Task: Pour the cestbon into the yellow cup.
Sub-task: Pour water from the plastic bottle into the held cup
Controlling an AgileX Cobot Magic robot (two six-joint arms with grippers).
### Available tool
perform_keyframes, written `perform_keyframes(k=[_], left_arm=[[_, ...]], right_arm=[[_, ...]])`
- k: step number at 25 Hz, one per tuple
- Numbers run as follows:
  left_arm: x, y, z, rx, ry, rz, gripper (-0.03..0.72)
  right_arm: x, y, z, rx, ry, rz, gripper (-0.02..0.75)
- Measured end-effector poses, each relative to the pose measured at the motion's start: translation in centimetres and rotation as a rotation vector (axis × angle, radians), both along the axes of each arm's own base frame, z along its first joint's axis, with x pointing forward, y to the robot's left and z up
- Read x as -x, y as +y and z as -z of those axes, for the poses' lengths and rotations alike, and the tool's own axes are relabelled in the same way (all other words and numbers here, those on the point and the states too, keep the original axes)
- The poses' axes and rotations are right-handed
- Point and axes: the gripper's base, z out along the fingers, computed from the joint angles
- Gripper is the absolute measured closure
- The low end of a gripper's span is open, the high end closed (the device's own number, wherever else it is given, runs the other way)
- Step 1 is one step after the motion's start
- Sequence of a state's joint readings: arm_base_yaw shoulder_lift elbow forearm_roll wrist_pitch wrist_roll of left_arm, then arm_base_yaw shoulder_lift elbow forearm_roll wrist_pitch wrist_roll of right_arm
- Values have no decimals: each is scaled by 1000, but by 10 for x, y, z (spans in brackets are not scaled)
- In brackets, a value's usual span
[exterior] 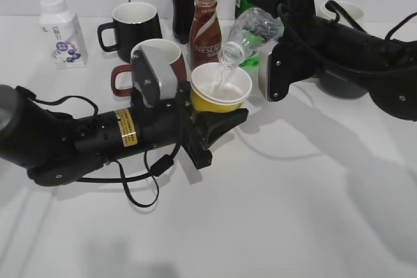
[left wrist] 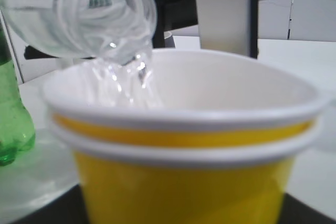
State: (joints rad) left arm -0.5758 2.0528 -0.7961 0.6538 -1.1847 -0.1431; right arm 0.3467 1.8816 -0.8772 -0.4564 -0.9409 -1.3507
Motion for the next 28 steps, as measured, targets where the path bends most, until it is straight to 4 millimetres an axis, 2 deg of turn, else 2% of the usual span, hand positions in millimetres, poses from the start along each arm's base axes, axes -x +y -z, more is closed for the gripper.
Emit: perform_keyframes(k=[18,28], left_arm=[[0,0,0,-2,1,-1,330],[-2,1,0,5,8,-29,330]], right_arm=[[0,0,0,2,-7,-1,256],[0,0,0,-157,130,4,256]])
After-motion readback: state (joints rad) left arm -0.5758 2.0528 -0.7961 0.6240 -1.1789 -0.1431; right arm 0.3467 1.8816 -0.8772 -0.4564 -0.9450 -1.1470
